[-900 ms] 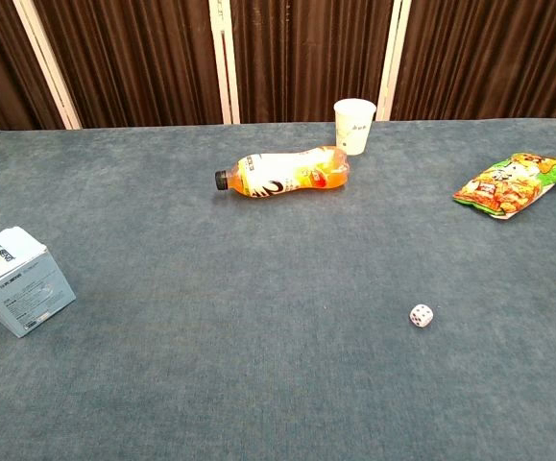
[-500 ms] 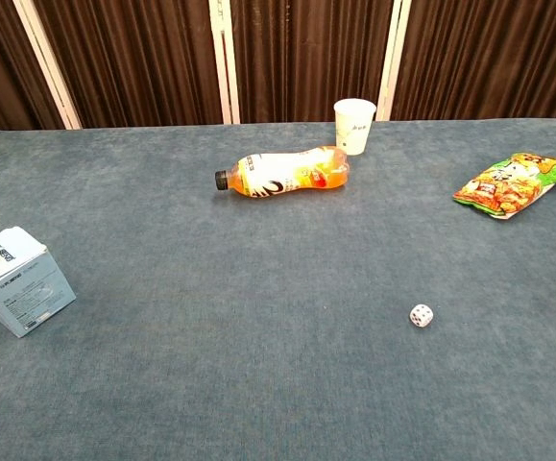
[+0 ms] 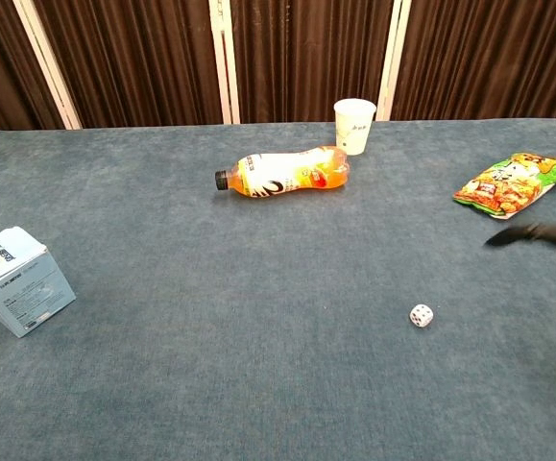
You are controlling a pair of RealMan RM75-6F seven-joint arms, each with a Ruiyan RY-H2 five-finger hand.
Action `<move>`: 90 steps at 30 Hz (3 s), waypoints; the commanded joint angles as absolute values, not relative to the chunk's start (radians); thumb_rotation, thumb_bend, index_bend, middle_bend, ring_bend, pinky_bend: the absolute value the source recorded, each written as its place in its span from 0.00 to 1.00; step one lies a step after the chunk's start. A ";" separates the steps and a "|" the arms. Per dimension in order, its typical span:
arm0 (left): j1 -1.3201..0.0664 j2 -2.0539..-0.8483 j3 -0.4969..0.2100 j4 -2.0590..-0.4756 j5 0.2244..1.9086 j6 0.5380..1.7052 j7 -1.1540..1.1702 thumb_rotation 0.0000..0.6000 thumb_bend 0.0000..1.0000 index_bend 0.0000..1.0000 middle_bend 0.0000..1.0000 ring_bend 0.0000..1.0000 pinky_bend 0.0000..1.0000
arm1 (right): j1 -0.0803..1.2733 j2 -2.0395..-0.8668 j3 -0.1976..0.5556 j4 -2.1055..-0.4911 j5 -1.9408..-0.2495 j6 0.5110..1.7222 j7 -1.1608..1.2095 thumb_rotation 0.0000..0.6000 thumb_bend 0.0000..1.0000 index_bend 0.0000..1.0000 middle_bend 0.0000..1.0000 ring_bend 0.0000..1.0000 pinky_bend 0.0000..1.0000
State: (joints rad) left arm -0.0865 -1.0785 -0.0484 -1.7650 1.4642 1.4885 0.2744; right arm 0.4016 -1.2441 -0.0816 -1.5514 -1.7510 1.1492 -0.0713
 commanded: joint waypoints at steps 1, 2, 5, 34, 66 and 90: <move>-0.091 -1.083 -0.052 -1.762 1.452 1.480 0.281 1.00 0.00 0.00 0.00 0.00 0.00 | 0.445 -1.289 -0.069 -1.568 -1.707 1.070 -0.144 1.00 0.45 0.11 0.89 0.87 1.00; -0.092 -1.084 -0.053 -1.762 1.450 1.480 0.282 1.00 0.00 0.00 0.00 0.00 0.00 | 0.450 -1.298 -0.067 -1.566 -1.697 1.055 -0.160 1.00 0.46 0.11 0.89 0.87 1.00; -0.093 -1.085 -0.054 -1.761 1.448 1.479 0.284 1.00 0.00 0.00 0.00 0.00 0.00 | 0.463 -1.316 -0.063 -1.560 -1.674 1.018 -0.194 1.00 0.46 0.11 0.89 0.87 1.00; -0.097 -1.089 -0.045 -1.764 1.441 1.468 0.298 1.00 0.00 0.00 0.00 0.00 0.00 | 0.506 -1.401 -0.056 -1.527 -1.560 0.926 -0.342 1.00 0.46 0.13 0.89 0.87 1.00; -0.098 -1.091 -0.040 -1.764 1.443 1.469 0.303 1.00 0.00 0.00 0.00 0.00 0.00 | 0.521 -1.403 -0.058 -1.490 -1.509 0.914 -0.328 1.00 0.46 0.14 0.89 0.87 1.00; -0.099 -1.091 -0.040 -1.763 1.445 1.470 0.299 1.00 0.00 0.00 0.00 0.00 0.00 | 0.494 -1.270 -0.026 -1.618 -1.603 1.108 -0.224 1.00 0.45 0.15 0.89 0.87 1.00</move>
State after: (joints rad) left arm -0.0987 -1.0913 -0.0404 -1.7631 1.4447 1.4702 0.2994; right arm 0.5123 -1.3133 -0.0293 -1.5735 -1.5555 1.0431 -0.2507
